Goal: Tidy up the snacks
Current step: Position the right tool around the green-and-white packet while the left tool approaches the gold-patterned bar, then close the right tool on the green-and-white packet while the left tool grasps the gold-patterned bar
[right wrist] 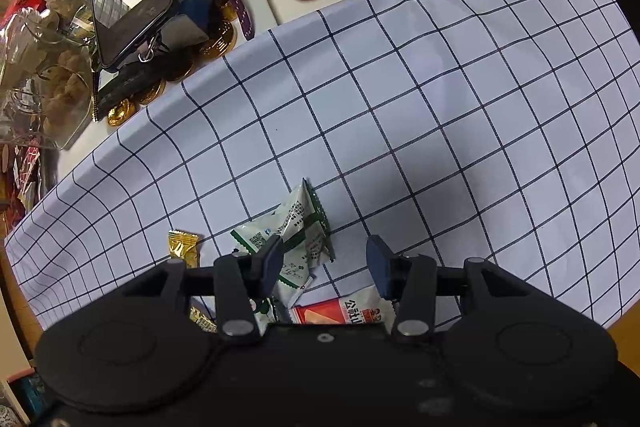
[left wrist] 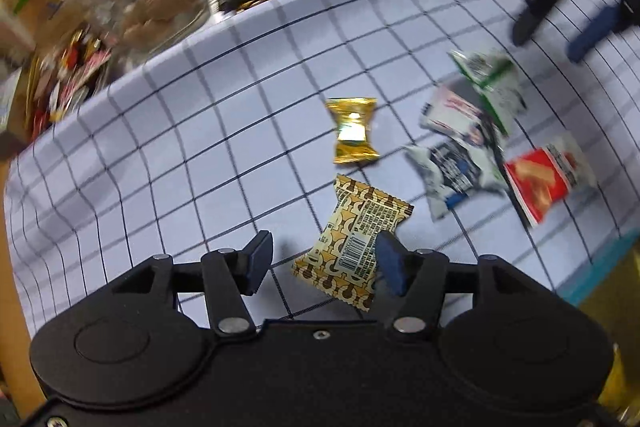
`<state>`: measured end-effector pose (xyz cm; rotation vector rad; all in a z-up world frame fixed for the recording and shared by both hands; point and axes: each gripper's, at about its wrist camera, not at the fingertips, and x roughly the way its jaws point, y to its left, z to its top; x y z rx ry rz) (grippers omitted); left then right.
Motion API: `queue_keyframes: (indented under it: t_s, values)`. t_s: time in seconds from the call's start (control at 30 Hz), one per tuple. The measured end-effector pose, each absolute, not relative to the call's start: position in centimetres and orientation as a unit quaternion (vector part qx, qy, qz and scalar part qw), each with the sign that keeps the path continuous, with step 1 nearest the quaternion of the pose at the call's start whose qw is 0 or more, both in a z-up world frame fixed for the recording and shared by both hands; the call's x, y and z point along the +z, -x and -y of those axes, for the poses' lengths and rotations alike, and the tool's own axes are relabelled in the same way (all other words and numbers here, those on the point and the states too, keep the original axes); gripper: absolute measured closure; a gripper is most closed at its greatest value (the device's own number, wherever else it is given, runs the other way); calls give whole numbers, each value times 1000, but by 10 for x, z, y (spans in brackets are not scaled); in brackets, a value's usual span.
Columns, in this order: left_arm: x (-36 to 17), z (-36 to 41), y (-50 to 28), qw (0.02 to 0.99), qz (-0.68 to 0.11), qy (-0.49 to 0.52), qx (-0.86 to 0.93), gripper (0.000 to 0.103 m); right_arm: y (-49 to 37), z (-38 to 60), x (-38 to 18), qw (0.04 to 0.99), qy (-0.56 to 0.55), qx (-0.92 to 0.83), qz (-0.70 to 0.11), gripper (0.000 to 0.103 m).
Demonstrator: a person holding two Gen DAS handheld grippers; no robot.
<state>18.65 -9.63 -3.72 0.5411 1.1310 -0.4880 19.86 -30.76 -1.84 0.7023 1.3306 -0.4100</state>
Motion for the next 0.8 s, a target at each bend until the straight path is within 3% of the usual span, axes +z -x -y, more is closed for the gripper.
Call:
queue_keyframes:
  t_s: [0.37,0.4,0.63,0.8]
  values:
    - [-53,78,-224,750,-635,-93,-159,39,-209,279,-18,728,-301,-162,-594,54]
    - [-58,75,-227,745,-645,-81,-154,44,-212,274,-20,732,-289,-163,-595,54]
    - [-61,77,-226,747,-640,-102,-148,45,-222,262,-40,726,-235,-185,-619,55]
    - [-63,80,-224,746,-642,-100,-146,44,-219,285,-47,706,-267,-175,-632,57]
